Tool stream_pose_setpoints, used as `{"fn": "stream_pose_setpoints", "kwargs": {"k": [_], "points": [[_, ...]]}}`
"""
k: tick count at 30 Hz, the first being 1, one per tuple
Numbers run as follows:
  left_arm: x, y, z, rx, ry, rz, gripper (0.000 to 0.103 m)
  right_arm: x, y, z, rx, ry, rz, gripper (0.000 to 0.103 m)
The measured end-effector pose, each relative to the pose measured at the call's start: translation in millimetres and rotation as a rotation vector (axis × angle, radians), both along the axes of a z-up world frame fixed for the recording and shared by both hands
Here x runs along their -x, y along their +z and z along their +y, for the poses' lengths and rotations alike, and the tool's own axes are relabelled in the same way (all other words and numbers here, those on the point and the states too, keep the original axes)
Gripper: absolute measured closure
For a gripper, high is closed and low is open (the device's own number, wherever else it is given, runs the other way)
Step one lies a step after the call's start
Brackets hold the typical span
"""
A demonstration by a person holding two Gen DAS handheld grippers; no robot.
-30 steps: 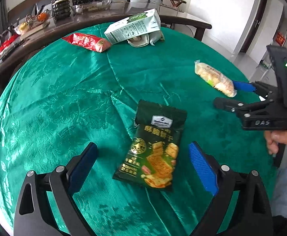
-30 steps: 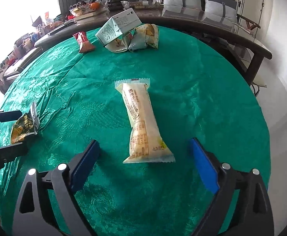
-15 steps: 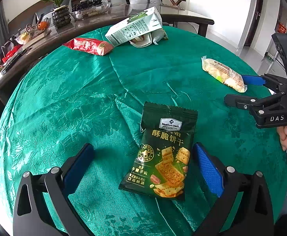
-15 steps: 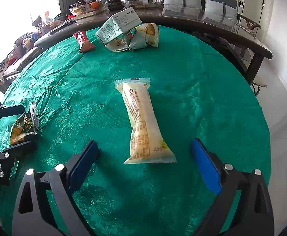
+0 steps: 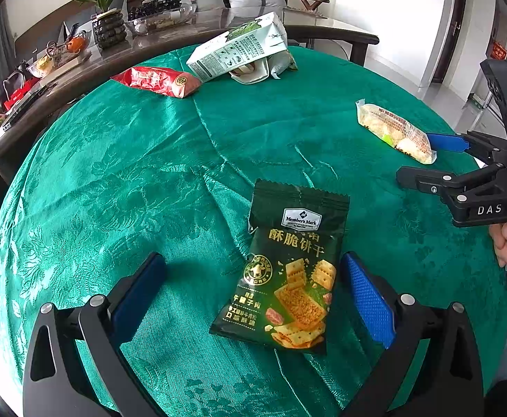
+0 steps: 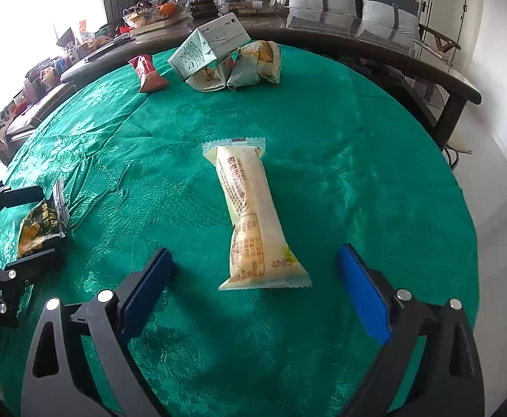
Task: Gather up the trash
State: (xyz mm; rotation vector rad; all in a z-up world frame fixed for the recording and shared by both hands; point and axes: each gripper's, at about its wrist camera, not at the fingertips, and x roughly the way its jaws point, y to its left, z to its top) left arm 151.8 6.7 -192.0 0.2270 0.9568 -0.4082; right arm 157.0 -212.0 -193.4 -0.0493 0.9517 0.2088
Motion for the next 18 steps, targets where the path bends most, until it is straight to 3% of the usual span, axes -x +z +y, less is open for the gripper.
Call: {"fn": "stream_pose_setpoints", "kwargs": {"k": [18], "points": [[-0.2,0.0,0.7,0.006,-0.001,0.002,0.004,0.1,0.0,0.0,0.000,0.000,0.000,0.010]]}}
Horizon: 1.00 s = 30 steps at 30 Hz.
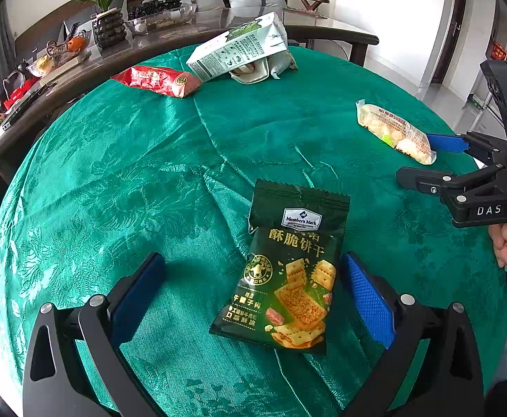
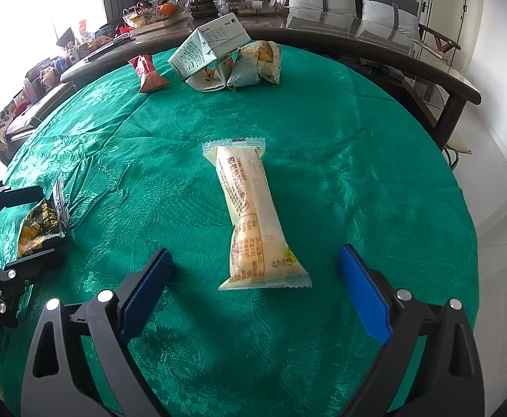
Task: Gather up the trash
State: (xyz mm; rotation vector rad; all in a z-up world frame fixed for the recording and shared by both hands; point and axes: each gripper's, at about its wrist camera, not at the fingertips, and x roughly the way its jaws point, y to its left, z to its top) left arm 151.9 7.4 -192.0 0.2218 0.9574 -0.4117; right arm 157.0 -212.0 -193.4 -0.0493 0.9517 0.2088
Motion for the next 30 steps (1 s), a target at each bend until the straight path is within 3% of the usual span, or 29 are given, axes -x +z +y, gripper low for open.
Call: {"fn": "stream_pose_setpoints", "kwargs": {"k": [4,9,12,14,18,20,23,27,30], "points": [[3,2,2,-0.010,-0.016,0.003,0.004,1,3,-5,-0.041,0.019,0.014,0.011],[14,9,-3,-0.063,-0.079,-0.020,0.004,-14,26,-15,-0.140,0.042,0.150,0.011],[14,14,-5,-0.058,-0.081,-0.010,0.005,-24,40,6,-0.043,0.123,0.222,0.012],[12,17,-6,-0.049,-0.080,0.005,0.016,-30,45,20,0.033,0.157,0.232,0.013],[12,16,-12,-0.069,-0.076,0.020,0.023,-47,38,23,0.062,0.132,0.273,0.027],[12,14,-12,-0.088,-0.073,0.028,0.037,-53,33,20,0.039,0.107,0.288,0.036],[12,15,-10,-0.062,-0.063,0.046,0.049,-53,28,14,-0.041,0.108,0.313,0.050],[13,20,-6,-0.028,-0.045,0.040,0.064,-43,30,5,-0.044,0.101,0.284,0.085],[18,24,-7,0.006,-0.048,0.035,0.065,-35,39,-8,-0.071,0.085,0.245,0.088]]}}
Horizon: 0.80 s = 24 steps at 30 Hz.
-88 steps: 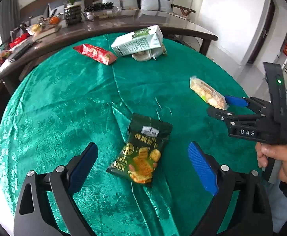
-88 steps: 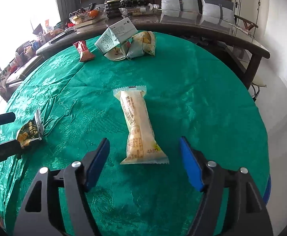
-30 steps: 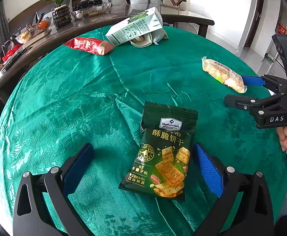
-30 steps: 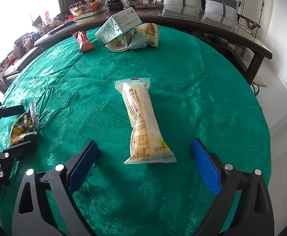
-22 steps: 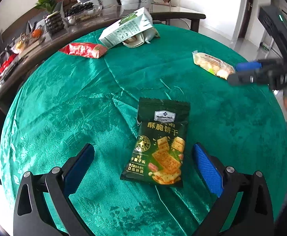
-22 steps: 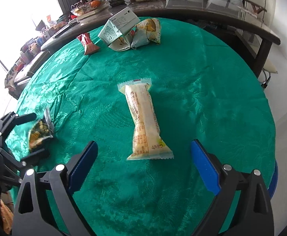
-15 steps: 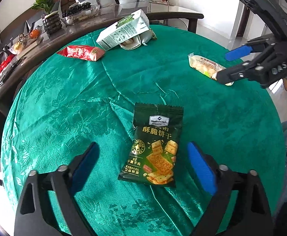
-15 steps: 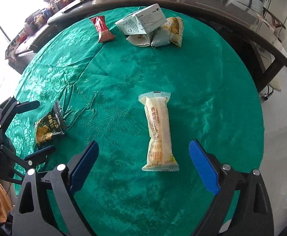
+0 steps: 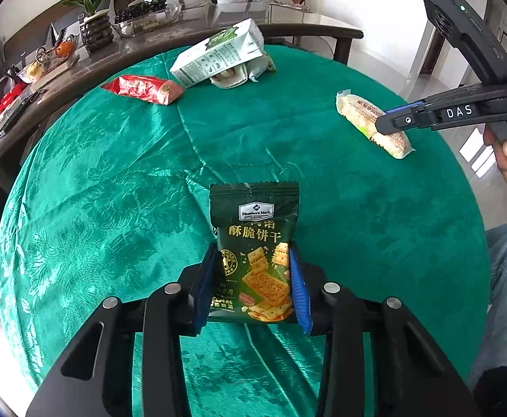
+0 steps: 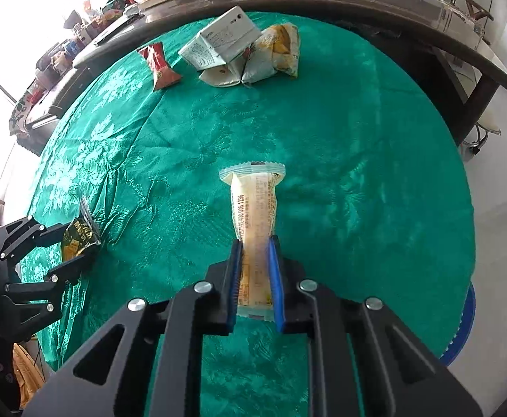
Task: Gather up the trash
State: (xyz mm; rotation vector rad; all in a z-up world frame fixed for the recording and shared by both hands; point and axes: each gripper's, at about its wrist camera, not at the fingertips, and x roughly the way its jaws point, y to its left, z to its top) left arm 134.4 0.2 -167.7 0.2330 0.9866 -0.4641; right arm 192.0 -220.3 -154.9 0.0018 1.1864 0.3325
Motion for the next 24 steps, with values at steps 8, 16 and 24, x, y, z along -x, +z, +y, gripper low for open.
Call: {"fn": "stream_pose_setpoints", "kwargs": {"k": [8,16,24], "points": [[0,14,-16,0.128,0.040,0.022,0.066,19,20,-41,-0.113,-0.061,-0.072,0.088],[2,33,-92,0.156,-0.065,0.022,0.066,47,25,-121,-0.208,-0.155,-0.075,0.088],[5,39,-214,0.192,-0.221,0.062,0.066,78,14,-226,-0.137,-0.341,-0.077,0.088]]}}
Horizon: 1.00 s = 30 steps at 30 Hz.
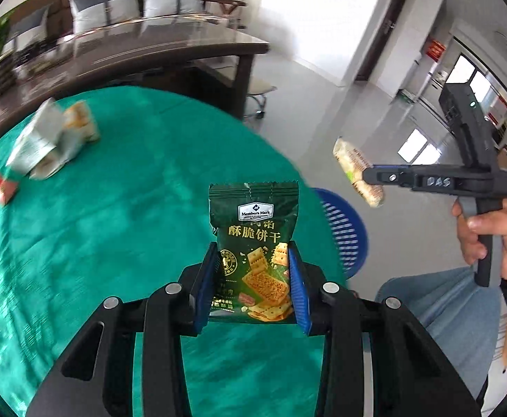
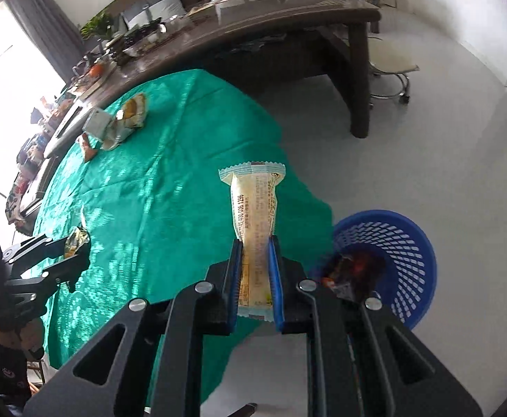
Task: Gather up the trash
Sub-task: 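Carry the cracker pack and bread bar to the wastebasket and open both tools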
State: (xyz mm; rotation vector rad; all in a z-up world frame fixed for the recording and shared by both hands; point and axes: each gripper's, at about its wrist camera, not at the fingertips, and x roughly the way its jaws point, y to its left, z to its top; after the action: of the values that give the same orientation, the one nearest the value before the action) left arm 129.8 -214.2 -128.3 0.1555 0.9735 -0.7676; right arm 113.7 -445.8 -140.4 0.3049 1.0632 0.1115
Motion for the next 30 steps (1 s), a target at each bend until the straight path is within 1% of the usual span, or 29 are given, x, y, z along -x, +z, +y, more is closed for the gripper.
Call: {"fn": "stream_pose_setpoints", "kwargs": {"k": [3,6,10,14,19,25,26,27,28,29,30], "points": [[1,0,-40,0.013,-0.042,0.009,0.065,10,-15,-36,0.024,-0.073,0.027,0.088],[1,-4,-80,0.032,-0.077,0.041,0.065,20,-31,-68,0.034,-0.141,0.052,0.088],[0,-17,-132,0.033,-0.127,0.076,0.065,29,-49,-101,0.019,-0.214,0.078,0.088],[-3,-32,-174,0.024,-0.154,0.096,0.065,35,-64,-126,-0.032,-0.268,0.091,0.088],[-10,-51,-206,0.003,-0.166,0.119,0.065,41,-77,-146,-0.090,-0.306,0.096,0.088],[-17,-67,-226,-0.023,-0.168,0.133,0.064,42,-86,-160,-0.142,-0.346,0.100,0.088],[-19,-71,-232,-0.025,-0.174,0.135,0.060,42,-88,-163,-0.155,-0.353,0.101,0.087],[-23,-74,-234,-0.026,-0.177,0.137,0.052,42,-90,-166,-0.164,-0.361,0.102,0.085],[-26,-77,-240,-0.028,-0.178,0.136,0.027,43,-92,-170,-0.170,-0.372,0.099,0.076],[-28,-78,-242,-0.026,-0.169,0.124,0.016,44,-93,-174,-0.174,-0.385,0.095,0.067],[-30,-78,-244,-0.024,-0.156,0.106,0.016,46,-93,-177,-0.175,-0.403,0.091,0.055]]}}
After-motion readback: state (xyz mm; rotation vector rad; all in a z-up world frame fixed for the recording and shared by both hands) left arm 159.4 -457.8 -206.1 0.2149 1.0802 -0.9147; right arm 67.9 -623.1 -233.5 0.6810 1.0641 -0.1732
